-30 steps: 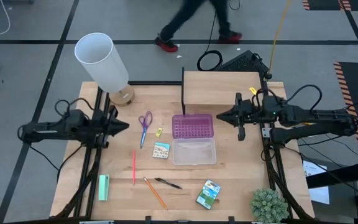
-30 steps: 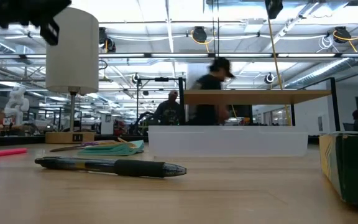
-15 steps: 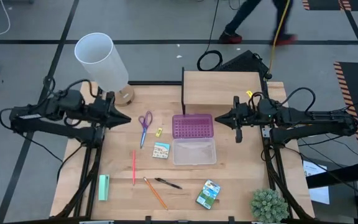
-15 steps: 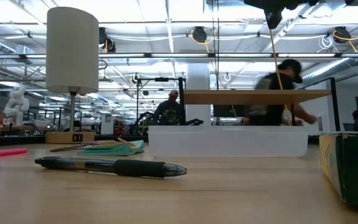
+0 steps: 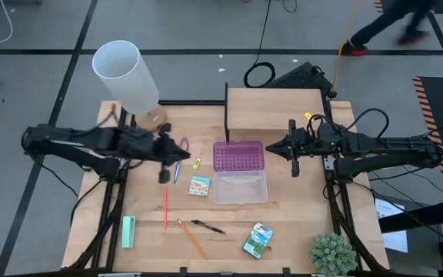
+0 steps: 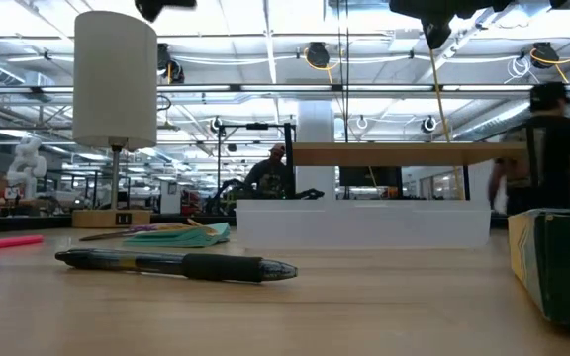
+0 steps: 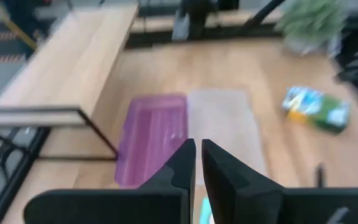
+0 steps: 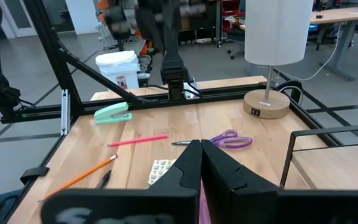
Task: Pack school essentials
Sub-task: Put the purple scissors into the purple supply box
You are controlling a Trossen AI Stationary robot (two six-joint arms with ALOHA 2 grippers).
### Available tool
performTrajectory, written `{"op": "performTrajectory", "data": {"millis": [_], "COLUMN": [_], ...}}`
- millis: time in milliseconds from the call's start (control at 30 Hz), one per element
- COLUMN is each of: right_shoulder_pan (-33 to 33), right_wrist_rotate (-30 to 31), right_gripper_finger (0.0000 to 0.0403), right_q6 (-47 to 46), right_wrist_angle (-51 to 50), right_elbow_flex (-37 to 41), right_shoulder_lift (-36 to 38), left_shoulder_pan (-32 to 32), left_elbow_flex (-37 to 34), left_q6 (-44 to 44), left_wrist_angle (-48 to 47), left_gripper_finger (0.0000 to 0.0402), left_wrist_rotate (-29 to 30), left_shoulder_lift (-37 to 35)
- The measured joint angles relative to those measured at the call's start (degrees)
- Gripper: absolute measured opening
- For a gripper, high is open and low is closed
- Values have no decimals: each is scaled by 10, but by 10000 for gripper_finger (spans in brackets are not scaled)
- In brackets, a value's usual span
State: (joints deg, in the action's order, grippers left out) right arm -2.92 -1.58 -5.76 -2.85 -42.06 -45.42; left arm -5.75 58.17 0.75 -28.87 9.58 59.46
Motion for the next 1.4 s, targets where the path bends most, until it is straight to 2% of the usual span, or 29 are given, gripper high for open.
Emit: {"op": "performTrajectory", "data": {"millis": [167,267,400,533,800,900,1167,1267,1400], "right_shoulder_pan": [0,0,0,4,31,31,38,46,50], "right_wrist_rotate": [12,66,118,108,104,104,105,105,105], "right_gripper_finger": [0,0,0,0,0,0,0,0,0], "right_q6": [0,-13,-38,-68,-80,-81,-86,-86,-83], "right_wrist_angle": [1,-2,-5,-6,-1,5,10,20,22], "right_elbow_flex": [0,0,0,0,0,0,0,0,0], "right_shoulder_lift": [-13,-28,-53,-81,-123,-131,-143,-143,-143], "left_shoulder_pan": [12,21,31,23,11,11,-5,-15,-29], "left_elbow_flex": [-8,-9,-8,-8,-8,-8,-8,-8,-8], "left_q6": [-2,-5,-58,-75,-168,-189,-196,-248,-355], "left_wrist_angle": [23,22,28,24,-6,-24,-13,-30,-97], "left_gripper_finger": [33,33,33,48,135,155,172,173,175], "left_wrist_rotate": [9,6,4,-10,3,8,2,5,25], "left_shoulder_lift": [53,78,108,151,216,230,250,249,249]}}
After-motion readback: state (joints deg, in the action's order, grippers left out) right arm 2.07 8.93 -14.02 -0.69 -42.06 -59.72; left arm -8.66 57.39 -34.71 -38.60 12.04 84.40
